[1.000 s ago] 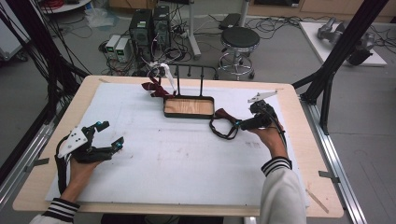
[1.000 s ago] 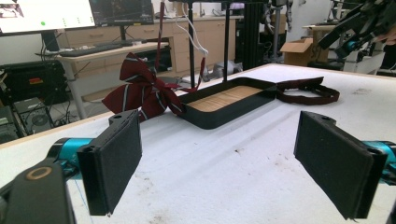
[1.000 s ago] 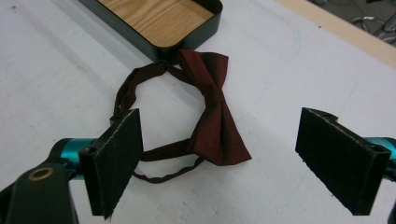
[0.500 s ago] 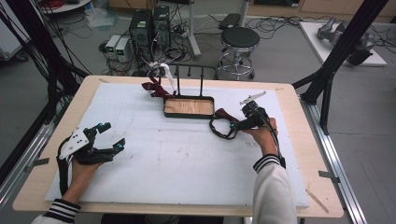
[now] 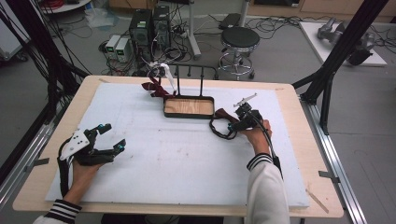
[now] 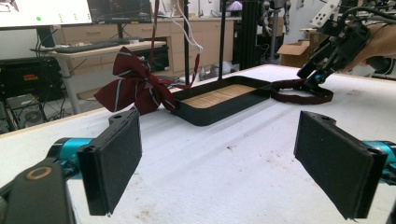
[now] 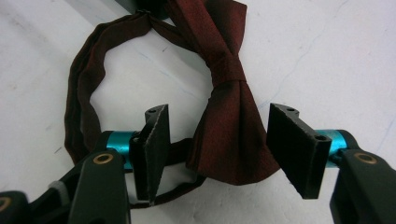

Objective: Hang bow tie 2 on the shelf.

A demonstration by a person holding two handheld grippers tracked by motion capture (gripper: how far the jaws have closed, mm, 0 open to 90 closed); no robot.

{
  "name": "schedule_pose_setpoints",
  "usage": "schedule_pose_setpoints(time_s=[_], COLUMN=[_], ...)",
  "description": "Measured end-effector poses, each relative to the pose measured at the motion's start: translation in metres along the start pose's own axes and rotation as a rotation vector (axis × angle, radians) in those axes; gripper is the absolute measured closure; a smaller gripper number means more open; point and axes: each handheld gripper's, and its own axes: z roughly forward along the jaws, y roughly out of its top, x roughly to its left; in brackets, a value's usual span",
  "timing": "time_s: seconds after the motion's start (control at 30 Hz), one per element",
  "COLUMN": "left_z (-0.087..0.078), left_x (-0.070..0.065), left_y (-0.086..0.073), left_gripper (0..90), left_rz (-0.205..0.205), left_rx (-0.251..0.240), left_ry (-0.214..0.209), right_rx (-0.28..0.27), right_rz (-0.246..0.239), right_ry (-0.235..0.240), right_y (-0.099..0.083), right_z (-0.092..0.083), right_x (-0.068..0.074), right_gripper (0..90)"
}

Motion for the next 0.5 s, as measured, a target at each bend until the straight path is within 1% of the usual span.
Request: schedule_pose_setpoints(time_s=[0.03, 0.1, 0.33, 0.5], left_z=[0.0, -0.0001, 0.0001, 0.0001], left_x=[0.0002, 0.0004, 0.0008, 0.0016], left_y=[-0.0001, -0.0002, -0.0008, -0.0013], left_gripper=[15.5, 15.5, 15.5, 15.5], left_rz=[0.0, 0.0, -0.005, -0.005], left_rx=[0.0, 0.0, -0.003, 0.0], left_ry=[0.001, 0.002, 0.001, 0.001], right_rx=[0.004, 0.016, 0.022, 0.036], right_rz=[0.003, -0.002, 0.004, 0.011], right_ry=[0.001, -0.013, -0.01, -0.022], right_y=[0.0, 0.0002, 0.0001, 0.0006], right_z=[0.0011, 0.0022, 0.0044, 0.004], right_x=[0.0005, 0.0008, 0.0001, 0.0015], right_gripper=[42.7, 44.9, 53.9, 68.6])
